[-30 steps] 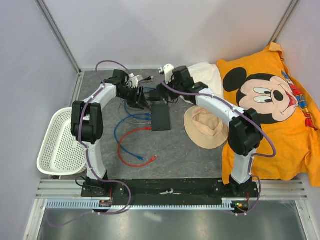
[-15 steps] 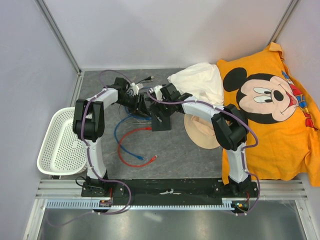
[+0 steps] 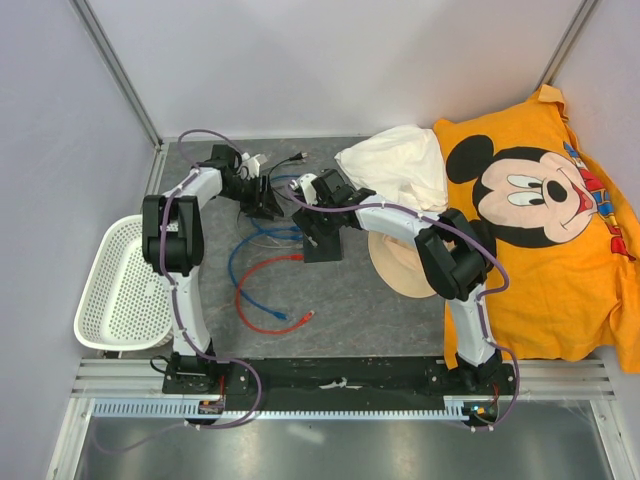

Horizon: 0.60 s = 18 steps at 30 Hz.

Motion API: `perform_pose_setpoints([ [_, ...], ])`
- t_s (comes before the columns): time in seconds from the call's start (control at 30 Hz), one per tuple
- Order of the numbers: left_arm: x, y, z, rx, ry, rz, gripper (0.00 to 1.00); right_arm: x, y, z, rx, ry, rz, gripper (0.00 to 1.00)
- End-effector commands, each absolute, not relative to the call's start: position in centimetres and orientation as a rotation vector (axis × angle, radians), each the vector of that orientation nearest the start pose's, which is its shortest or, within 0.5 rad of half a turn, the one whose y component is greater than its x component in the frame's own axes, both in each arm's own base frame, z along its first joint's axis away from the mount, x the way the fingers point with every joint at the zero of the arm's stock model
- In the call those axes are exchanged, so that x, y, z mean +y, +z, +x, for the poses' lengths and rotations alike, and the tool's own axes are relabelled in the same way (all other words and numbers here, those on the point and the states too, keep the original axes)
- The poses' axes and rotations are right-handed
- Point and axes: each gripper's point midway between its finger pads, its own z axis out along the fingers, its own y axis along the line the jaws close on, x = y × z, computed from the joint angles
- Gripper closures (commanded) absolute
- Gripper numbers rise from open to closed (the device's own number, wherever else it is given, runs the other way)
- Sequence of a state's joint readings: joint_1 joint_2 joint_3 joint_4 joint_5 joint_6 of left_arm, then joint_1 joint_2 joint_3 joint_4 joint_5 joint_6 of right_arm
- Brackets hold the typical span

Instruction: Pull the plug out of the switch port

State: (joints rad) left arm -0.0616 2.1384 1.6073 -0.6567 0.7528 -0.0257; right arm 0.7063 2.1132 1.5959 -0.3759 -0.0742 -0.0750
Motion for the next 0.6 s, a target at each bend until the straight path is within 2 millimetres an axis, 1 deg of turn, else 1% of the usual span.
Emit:
perform_pose_setpoints([
  [0.0,-14.7,4.5,42.4,2.661,-1.051,0.229,0.46,35.7,5.4,39.4,2.271,0.381,-0.997,0.03],
  [0.07,-14.6,4.3,42.2,2.665,-1.038,0.232,0.46,35.7,5.4,39.3,2.272,0.38,-0.999,0.03],
  [0.1,-14.4,3.8,41.8,2.679,-1.03,0.234,0.46,35.6,5.4,39.3,2.272,0.378,-0.999,0.03],
  [0.2,-14.3,3.4,41.2,2.694,-1.026,0.236,0.47,35.6,5.5,39.3,2.272,0.378,-0.999,0.03],
  [0.27,-14.3,3.6,40.9,2.695,-1.033,0.235,0.47,35.6,5.7,39.2,2.268,0.381,-1.007,0.03],
  [0.37,-14.8,3.7,39.6,2.7,-1.078,0.238,0.48,35.5,5.9,38.9,2.27,0.392,-1.045,0.03],
  [0.43,-15.2,3.3,38.5,2.706,-1.081,0.291,0.49,35.7,6.2,38.5,2.282,0.422,-1.08,0.04],
  [0.5,-15.4,3.2,37.4,2.7,-1.074,0.32,0.5,35.7,7.1,38.8,2.307,0.432,-1.083,0.03],
  [0.53,-15.8,3.3,36.9,2.696,-1.082,0.337,0.5,35.3,7.6,39.4,2.312,0.437,-1.061,0.03],
  [0.57,-16.1,3.4,36.5,2.688,-1.09,0.349,0.5,35.4,8.6,40.0,2.303,0.454,-1.037,0.03],
])
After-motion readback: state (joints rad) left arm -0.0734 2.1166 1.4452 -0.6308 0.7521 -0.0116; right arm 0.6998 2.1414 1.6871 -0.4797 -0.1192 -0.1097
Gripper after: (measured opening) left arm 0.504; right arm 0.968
